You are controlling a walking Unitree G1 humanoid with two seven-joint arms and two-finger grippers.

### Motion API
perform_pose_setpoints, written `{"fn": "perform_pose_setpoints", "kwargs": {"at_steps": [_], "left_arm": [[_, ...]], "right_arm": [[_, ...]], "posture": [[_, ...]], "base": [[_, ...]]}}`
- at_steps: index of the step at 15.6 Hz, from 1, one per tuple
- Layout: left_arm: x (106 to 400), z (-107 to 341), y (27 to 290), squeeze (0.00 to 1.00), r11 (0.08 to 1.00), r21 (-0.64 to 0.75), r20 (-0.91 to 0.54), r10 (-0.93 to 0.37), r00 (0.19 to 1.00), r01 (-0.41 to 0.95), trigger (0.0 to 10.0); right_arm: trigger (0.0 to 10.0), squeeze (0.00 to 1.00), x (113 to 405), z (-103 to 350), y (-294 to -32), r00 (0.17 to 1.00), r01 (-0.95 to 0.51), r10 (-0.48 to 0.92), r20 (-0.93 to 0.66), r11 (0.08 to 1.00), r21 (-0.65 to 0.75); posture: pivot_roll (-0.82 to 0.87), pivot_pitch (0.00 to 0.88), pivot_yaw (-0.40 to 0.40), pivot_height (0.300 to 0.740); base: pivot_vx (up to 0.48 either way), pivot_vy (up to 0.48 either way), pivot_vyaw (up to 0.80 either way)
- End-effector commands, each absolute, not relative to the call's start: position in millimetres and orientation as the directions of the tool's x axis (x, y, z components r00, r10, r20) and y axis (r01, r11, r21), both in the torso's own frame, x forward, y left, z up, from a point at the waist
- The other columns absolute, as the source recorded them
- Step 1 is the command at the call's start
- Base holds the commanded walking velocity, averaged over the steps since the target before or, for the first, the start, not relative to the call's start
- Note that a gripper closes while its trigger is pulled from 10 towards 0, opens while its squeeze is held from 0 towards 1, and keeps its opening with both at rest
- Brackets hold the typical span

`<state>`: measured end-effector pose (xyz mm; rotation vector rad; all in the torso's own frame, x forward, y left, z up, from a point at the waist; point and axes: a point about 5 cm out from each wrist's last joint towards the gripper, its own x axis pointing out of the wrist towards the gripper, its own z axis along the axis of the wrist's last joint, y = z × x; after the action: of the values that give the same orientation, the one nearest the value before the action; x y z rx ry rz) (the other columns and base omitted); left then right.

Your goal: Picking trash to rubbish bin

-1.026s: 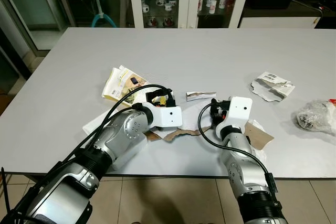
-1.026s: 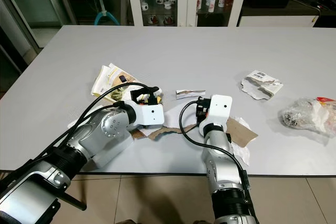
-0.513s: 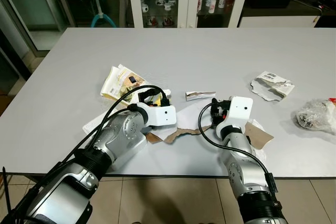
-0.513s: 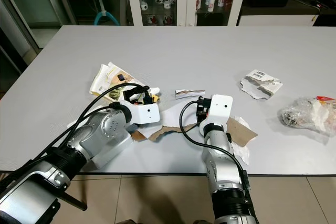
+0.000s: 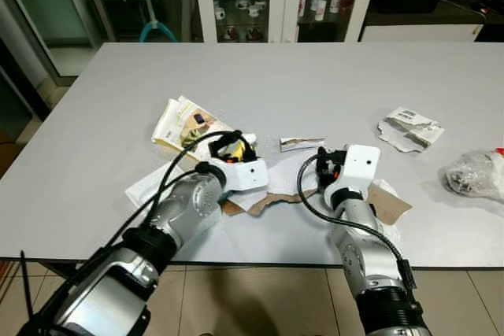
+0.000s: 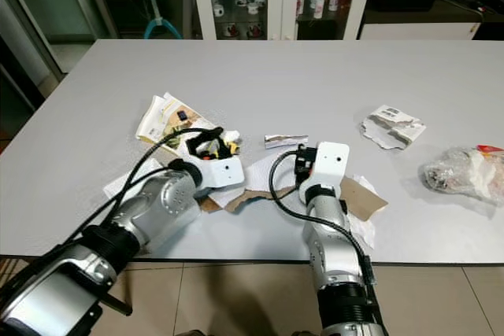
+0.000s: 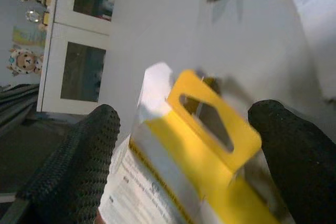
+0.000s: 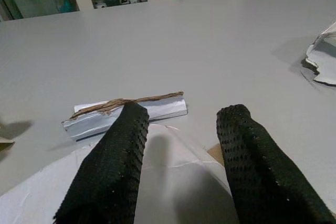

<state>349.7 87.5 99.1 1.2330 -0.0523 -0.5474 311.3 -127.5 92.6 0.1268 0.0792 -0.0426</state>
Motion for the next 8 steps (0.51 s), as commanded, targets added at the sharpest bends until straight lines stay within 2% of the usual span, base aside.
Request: {"fn": "perform_pose_setpoints", "kwargs": {"at_steps": [1,5,8], "left_arm": [[342.4,82.0,88.7,0.00,0.224,0.886,-0.289,-0.419,0.861,0.406,10.0],[340.5,74.8,85.9,0.00,0.255,0.886,-0.266,-0.408,0.874,0.388,10.0],[339.8,67.3,88.0,0.00,0.190,0.916,-0.267,-0.372,0.889,0.354,10.0]], "right_arm": [[10.0,0.00,313.4,94.1,-128.0,0.996,0.058,-0.047,-0.079,0.988,0.141],[10.0,0.00,313.3,93.9,-128.2,0.996,0.060,-0.049,-0.079,0.988,0.142],[10.0,0.00,313.0,93.9,-127.5,0.996,0.059,-0.049,-0.077,0.988,0.144]], "posture": [[-0.02,0.016,0.065,0.740],[-0.02,0.014,0.067,0.740],[-0.02,0.013,0.066,0.740]], "base": [[0.000,0.000,0.00],[0.000,0.000,0.00],[0.000,0.000,0.00]]}}
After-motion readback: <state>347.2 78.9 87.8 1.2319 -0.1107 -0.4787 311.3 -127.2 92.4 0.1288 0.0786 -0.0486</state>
